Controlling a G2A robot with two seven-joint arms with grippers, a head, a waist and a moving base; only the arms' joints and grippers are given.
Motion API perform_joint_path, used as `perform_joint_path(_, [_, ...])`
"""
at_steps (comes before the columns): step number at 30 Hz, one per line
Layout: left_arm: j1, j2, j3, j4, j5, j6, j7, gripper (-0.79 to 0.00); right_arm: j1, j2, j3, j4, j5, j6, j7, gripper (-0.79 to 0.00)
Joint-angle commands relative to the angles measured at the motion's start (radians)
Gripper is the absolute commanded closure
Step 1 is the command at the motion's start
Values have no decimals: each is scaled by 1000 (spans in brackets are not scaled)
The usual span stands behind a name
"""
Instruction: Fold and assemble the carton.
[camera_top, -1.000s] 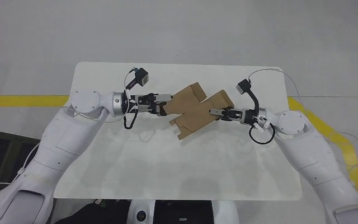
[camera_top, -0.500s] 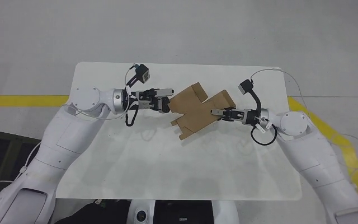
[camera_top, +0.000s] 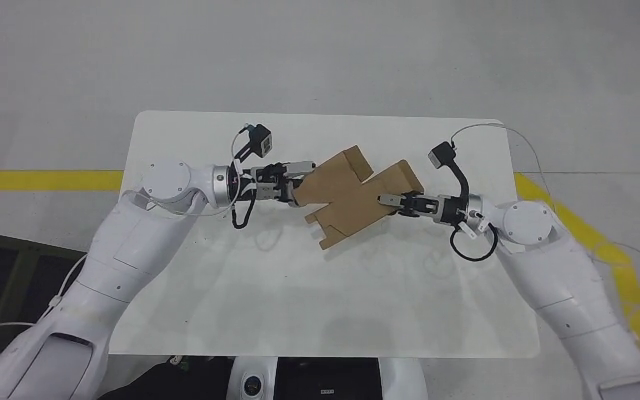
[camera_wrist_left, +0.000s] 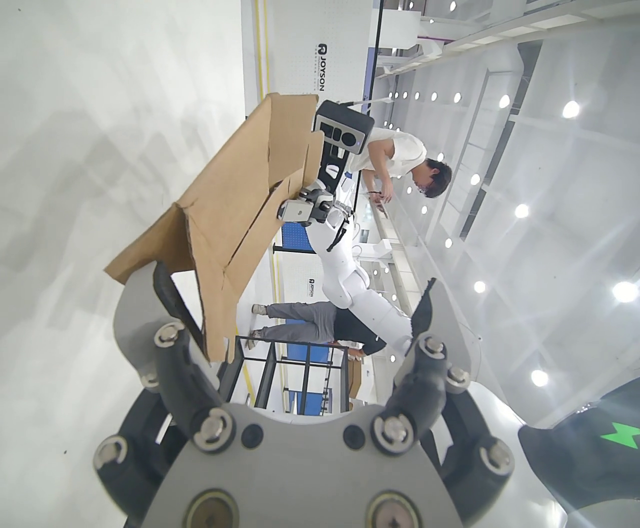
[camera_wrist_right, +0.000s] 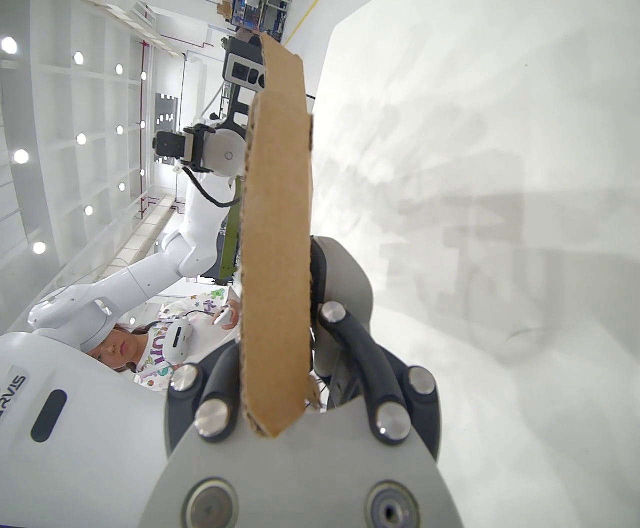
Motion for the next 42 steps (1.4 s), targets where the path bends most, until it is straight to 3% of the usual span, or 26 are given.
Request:
perform_joint_path(1, [-1,-2,-3,4,2,-1,1,-523,-3,-1,1,-1,0,1,2,0])
perform_joint_path(3, [-1,-4,-5,9,6,1,-2,-520,-5,-2,2,-1,-2,1,3,0])
perform_joint_path(7, [-3,-7,-7,16,24,8,-9,-606,-6,-4,4,0,-4,3,10,0])
perform_joint_path(14, [-9,-11,4,27,84,9,-42,-594,-9,-8,10,0,-7,7,14,0])
perform_joint_path(18, [-10,-14,8,30,109,4,-55,-376,-11,-9,13,0,-10,7,18,0])
perform_joint_path(24, [-14,-19,6,47,123,5,-58,-200,-13,-12,16,-1,-13,8,23,0])
perform_joint_path(31, [-14,-23,8,67,155,10,-69,-188,-13,-15,18,-2,-25,13,33,0])
perform_joint_path(34, [-13,-25,7,74,158,8,-73,-105,-15,-17,17,-2,-25,13,33,0])
perform_joint_path(36, [-14,-26,6,76,161,9,-73,-9,-16,-19,17,-1,-26,13,33,0])
perform_joint_path(42, [-14,-32,5,78,160,8,-78,0,-17,-22,20,1,-24,15,32,0])
